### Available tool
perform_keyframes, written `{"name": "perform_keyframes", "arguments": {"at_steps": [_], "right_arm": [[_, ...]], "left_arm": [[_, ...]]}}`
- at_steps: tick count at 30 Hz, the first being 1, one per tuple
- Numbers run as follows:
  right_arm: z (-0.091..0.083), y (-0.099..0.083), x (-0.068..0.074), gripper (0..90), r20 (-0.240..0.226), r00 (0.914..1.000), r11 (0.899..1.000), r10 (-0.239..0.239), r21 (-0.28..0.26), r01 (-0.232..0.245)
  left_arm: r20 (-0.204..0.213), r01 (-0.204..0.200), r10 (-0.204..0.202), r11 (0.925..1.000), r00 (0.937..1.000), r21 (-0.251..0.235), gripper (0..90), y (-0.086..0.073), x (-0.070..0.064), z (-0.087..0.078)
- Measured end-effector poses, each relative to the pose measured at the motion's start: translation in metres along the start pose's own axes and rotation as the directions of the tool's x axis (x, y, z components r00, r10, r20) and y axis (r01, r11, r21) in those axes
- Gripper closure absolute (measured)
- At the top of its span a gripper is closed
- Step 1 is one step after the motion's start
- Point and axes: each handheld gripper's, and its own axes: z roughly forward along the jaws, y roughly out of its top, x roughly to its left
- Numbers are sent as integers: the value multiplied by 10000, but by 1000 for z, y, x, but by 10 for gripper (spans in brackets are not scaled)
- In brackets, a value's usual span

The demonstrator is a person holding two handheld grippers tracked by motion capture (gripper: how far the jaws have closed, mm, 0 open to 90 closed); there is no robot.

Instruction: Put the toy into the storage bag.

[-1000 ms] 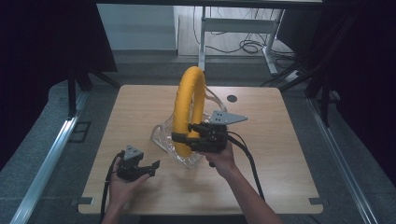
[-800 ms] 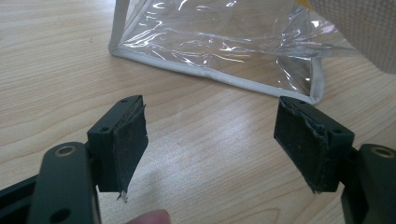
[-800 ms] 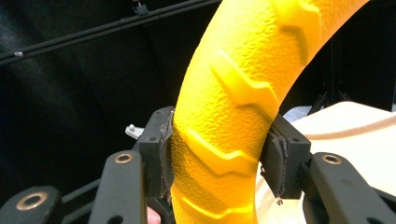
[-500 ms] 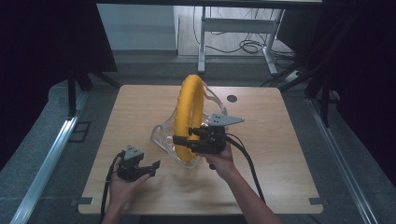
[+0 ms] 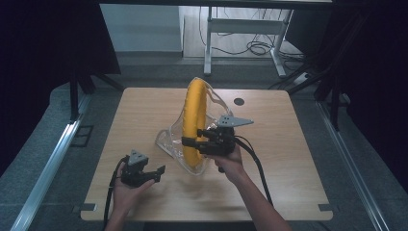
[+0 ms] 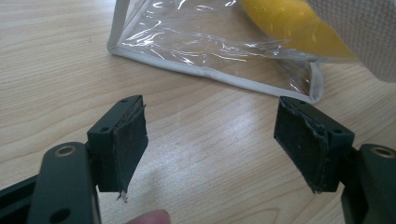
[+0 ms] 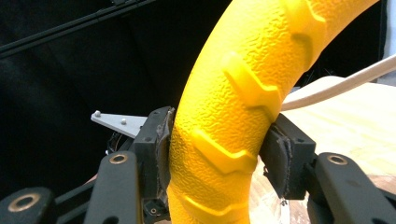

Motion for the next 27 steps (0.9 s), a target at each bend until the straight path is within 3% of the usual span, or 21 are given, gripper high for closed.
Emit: {"name": "perform_keyframes", "arguments": {"at_steps": [6,12,17,27], "right_arm": [[-2,-1,0,452,556,9978,9993,-373,0,374],[-1,-3,2,456,810,9941,9974,-720,146,711],[-2,-3,2,450,878,9938,9976,-688,73,685],[-8,-5,6,345,1234,9872,9946,-1008,-136,1032]], "left_arm": [[-6,-16,16,10000,10000,20,256,0,0,0],[-3,-34,34,10000,10000,31,255,0,0,1],[-7,-37,37,10000,10000,26,256,0,0,0],[-15,-17,17,10000,10000,3,255,0,0,0]]}}
